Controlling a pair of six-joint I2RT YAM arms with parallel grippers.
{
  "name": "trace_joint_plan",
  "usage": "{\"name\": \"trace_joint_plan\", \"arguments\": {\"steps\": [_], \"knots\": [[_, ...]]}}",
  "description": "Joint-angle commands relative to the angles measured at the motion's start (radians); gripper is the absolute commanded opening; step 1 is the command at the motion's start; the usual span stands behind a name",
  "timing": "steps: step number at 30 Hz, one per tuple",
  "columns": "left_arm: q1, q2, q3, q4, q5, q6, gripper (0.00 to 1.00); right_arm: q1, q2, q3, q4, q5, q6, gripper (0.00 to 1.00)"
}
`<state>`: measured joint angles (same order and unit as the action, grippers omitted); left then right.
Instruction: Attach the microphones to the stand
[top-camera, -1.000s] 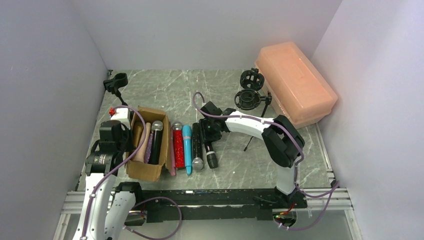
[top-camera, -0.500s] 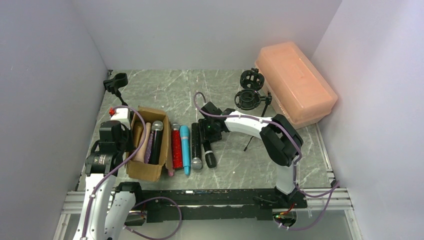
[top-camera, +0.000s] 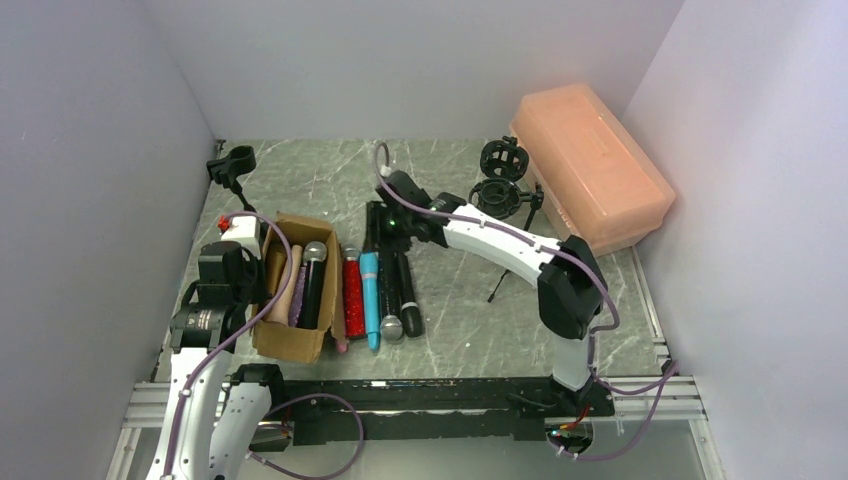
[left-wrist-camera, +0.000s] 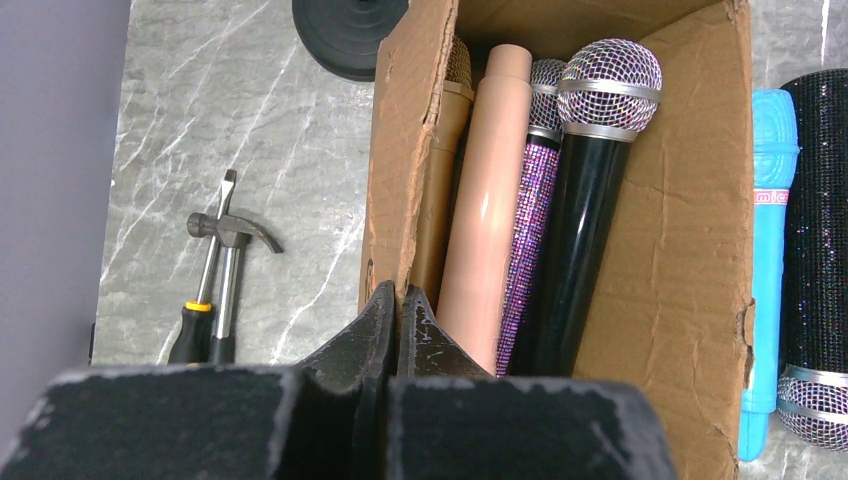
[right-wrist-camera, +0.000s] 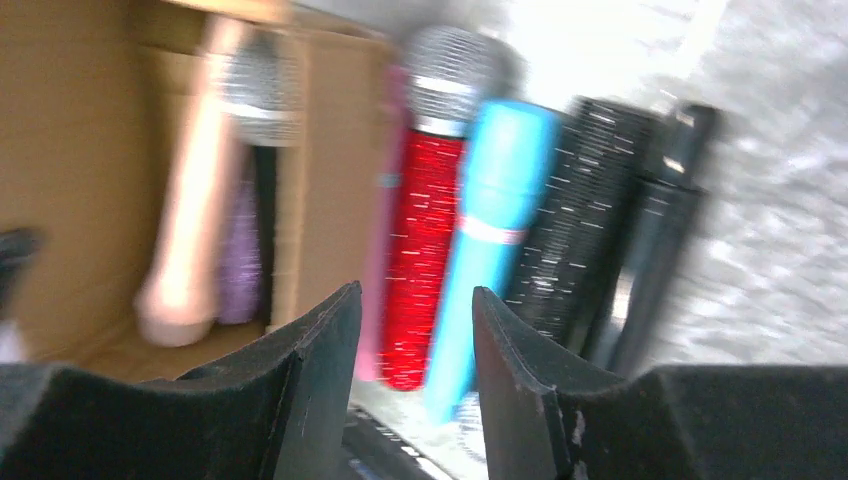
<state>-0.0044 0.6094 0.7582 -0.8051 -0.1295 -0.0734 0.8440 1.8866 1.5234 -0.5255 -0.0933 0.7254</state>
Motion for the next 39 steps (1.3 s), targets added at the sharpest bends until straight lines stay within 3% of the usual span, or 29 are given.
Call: {"name": "trace_joint_plan", "arguments": {"steps": [1, 7, 11, 39], "knots": [[0.001, -0.025, 0.049, 0.103, -0.006, -0.027, 0.00, 0.095, 0.020, 0.256, -0.064, 0.014, 0.029, 0.48], [0.001, -0.031, 0.052, 0.106, -0.006, -0.035, 0.00, 0.196, 0.236, 0.612, -0.198, -0.016, 0.034, 0.50], [0.001, -0.037, 0.056, 0.107, -0.001, -0.040, 0.00, 0.227, 0.359, 0.729, -0.264, -0.033, 0.031, 0.51], [0.001, -0.064, 0.069, 0.112, 0.133, -0.101, 0.00, 0.237, 0.602, 0.811, -0.252, 0.077, 0.041, 0.53]]}}
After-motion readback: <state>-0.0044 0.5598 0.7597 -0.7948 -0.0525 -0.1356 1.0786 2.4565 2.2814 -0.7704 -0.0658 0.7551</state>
